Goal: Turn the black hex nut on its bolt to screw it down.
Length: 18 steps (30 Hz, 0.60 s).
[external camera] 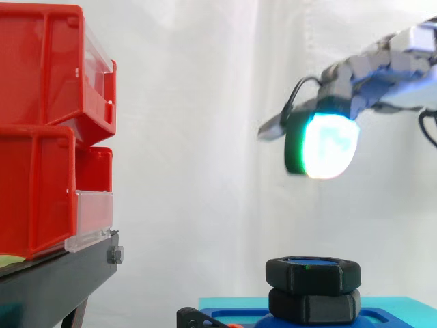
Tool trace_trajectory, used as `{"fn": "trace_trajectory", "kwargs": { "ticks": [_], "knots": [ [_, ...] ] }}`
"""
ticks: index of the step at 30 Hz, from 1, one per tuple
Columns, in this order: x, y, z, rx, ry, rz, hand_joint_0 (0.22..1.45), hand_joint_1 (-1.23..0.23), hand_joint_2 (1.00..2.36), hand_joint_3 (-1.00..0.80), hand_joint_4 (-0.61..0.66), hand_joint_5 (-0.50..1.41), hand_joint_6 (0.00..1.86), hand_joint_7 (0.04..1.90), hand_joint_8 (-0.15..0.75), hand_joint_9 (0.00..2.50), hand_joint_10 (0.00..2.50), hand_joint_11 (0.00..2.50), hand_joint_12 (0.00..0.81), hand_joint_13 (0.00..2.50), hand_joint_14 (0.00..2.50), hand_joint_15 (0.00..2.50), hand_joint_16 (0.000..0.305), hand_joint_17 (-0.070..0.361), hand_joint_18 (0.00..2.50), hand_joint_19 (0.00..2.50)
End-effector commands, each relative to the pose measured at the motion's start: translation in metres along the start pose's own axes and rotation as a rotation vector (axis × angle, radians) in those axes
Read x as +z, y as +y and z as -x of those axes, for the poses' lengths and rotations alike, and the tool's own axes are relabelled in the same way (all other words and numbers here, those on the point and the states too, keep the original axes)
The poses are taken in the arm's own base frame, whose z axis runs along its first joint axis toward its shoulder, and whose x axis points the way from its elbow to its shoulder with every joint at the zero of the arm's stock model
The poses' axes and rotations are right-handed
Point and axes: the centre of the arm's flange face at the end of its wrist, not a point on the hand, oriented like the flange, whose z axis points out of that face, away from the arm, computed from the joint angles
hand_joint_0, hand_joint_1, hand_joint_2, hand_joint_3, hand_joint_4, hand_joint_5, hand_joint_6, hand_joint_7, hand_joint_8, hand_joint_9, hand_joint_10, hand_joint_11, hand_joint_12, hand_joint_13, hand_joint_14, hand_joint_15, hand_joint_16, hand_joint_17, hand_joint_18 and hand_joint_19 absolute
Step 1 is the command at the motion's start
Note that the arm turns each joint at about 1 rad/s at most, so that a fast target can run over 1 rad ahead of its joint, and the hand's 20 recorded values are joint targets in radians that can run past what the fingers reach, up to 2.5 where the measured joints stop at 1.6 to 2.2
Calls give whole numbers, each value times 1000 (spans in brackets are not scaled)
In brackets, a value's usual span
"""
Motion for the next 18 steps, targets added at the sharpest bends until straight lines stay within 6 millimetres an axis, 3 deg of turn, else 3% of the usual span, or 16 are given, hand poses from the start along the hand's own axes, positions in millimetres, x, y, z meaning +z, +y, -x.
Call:
{"fn": "trace_trajectory", "kwargs": {
  "ticks": [1,5,8,15,18],
  "knots": [
    [-37,25,-16,5,-8,-51,507,-473,1000,-500,263,-152,502,922,298,650,10,370,337,385,6,130,54,122,533,560],
    [-54,33,-19,29,-30,-112,514,-486,1000,-500,257,-152,502,919,296,649,10,371,334,380,7,129,54,121,529,563],
    [-56,31,-20,76,-26,-138,518,-491,1000,-500,259,-152,502,921,296,649,10,374,333,381,6,134,54,120,529,564],
    [-52,25,-20,364,-72,-260,522,-499,1000,-500,254,-150,502,906,293,652,11,377,332,378,6,134,53,120,531,563],
    [-52,19,-20,489,-114,-337,523,-506,1000,-500,203,-174,502,799,285,627,9,332,333,372,5,128,53,120,530,562]
  ]
}}
